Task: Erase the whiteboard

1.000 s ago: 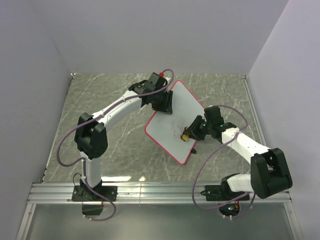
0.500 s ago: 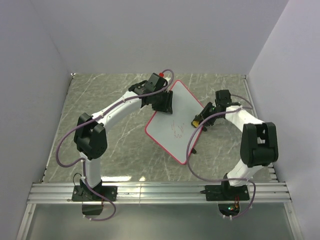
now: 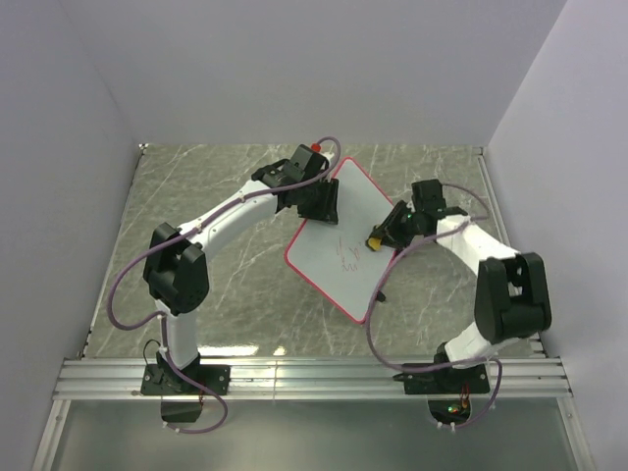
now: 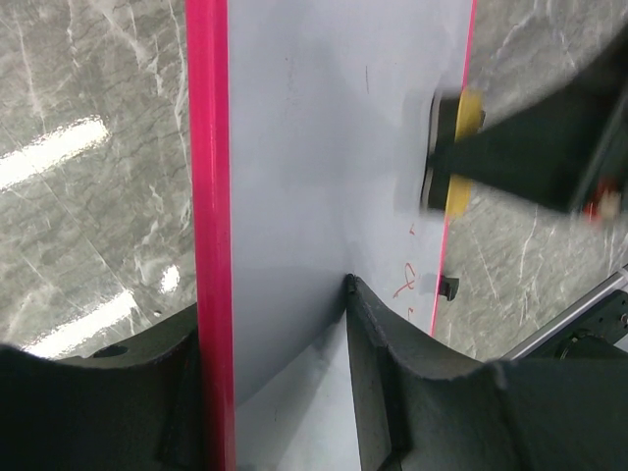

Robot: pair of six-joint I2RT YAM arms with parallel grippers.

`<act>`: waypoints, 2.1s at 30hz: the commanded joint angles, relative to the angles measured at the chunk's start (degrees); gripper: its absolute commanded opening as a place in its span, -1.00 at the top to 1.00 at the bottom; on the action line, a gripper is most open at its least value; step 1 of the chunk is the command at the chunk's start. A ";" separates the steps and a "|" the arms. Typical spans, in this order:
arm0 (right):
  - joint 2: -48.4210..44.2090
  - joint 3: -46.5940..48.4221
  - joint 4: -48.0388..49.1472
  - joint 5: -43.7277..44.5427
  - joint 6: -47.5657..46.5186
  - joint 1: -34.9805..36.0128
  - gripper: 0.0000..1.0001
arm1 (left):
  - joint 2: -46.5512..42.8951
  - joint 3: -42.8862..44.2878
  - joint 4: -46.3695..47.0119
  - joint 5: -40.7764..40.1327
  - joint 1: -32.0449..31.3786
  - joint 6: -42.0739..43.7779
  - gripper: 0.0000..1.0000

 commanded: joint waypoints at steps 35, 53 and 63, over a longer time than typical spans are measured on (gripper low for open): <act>-1.71 10.88 4.79 -3.89 3.48 20.02 1.00 | 3.27 2.73 -7.07 0.87 -4.44 5.28 0.99; -12.53 -17.61 2.34 7.63 -4.26 19.85 1.00 | 4.32 5.37 -8.39 0.78 -4.44 6.86 0.99; -13.94 -20.07 -4.79 16.85 -4.26 19.76 1.00 | 3.71 4.84 -8.57 0.52 -4.44 7.04 0.99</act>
